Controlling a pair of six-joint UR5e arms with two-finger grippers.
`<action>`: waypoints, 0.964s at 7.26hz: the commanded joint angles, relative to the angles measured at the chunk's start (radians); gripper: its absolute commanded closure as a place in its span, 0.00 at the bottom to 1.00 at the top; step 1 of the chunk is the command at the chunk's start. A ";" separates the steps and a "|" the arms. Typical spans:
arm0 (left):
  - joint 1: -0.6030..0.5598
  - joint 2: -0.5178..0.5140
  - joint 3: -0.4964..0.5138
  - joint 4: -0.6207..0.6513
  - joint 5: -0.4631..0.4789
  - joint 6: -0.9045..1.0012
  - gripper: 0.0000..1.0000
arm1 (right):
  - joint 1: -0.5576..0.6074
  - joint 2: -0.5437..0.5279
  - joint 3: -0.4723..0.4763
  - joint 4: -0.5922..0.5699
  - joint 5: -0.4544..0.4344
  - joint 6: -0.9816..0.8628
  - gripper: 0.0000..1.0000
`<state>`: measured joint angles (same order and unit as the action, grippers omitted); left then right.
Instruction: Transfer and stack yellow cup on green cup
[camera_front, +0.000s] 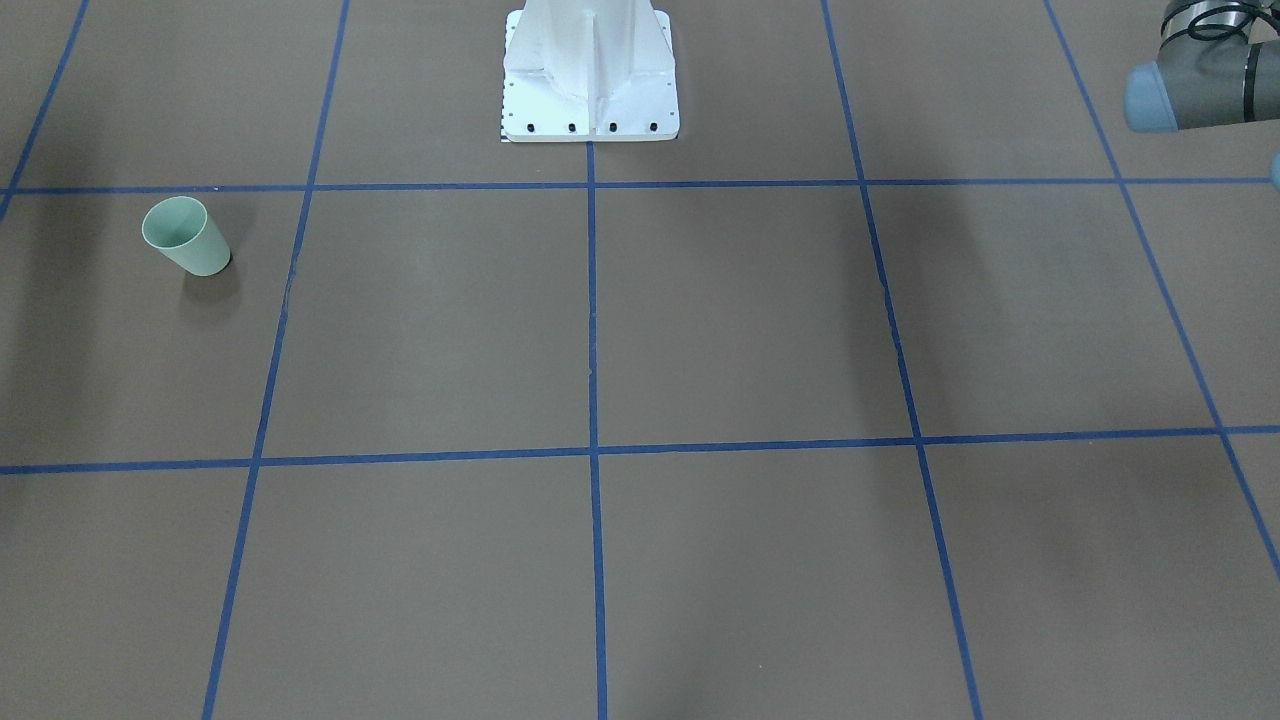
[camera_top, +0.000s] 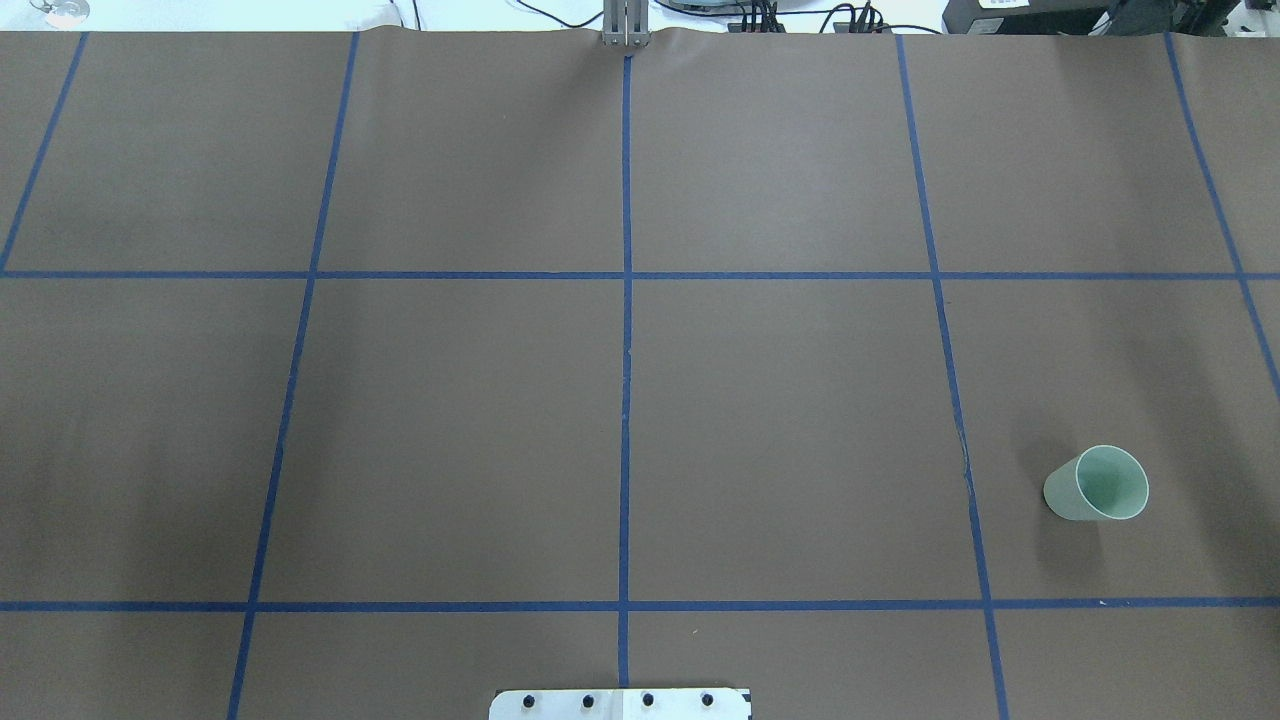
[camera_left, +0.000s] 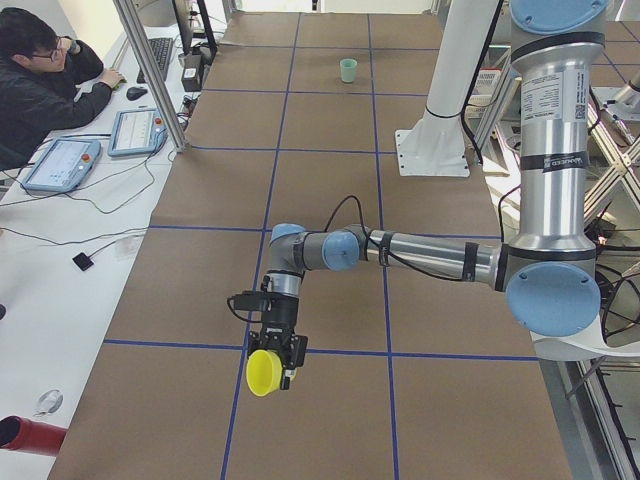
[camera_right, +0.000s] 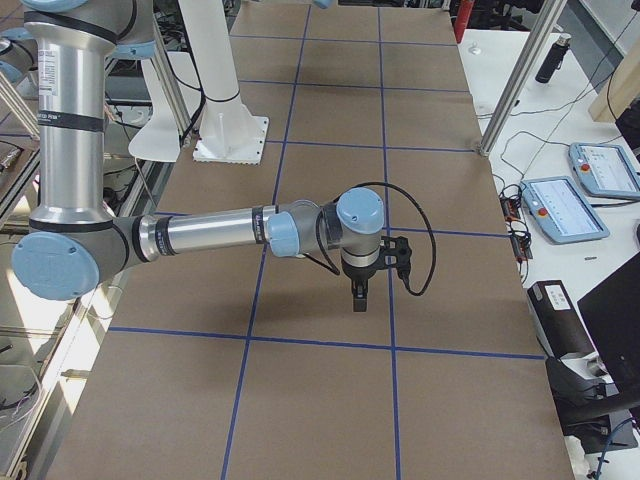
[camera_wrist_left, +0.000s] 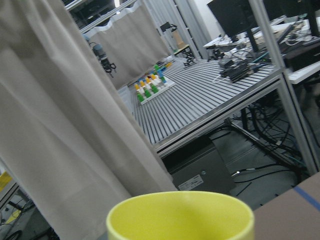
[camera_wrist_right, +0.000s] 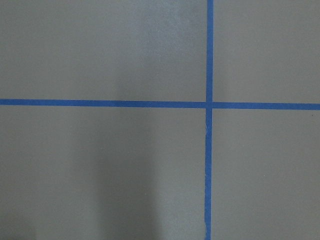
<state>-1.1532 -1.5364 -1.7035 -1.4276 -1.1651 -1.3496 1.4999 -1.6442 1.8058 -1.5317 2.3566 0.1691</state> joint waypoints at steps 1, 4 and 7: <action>-0.005 -0.120 0.002 -0.201 -0.099 0.133 1.00 | -0.029 0.033 0.000 -0.007 -0.005 0.007 0.00; 0.003 -0.229 -0.053 -0.443 -0.354 0.135 1.00 | -0.067 0.060 0.000 -0.011 -0.013 0.015 0.00; 0.093 -0.264 -0.053 -0.845 -0.444 0.173 1.00 | -0.076 0.070 0.003 -0.010 -0.007 0.016 0.00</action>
<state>-1.1020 -1.7772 -1.7496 -2.1586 -1.5846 -1.2065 1.4304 -1.5767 1.8068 -1.5422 2.3467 0.1852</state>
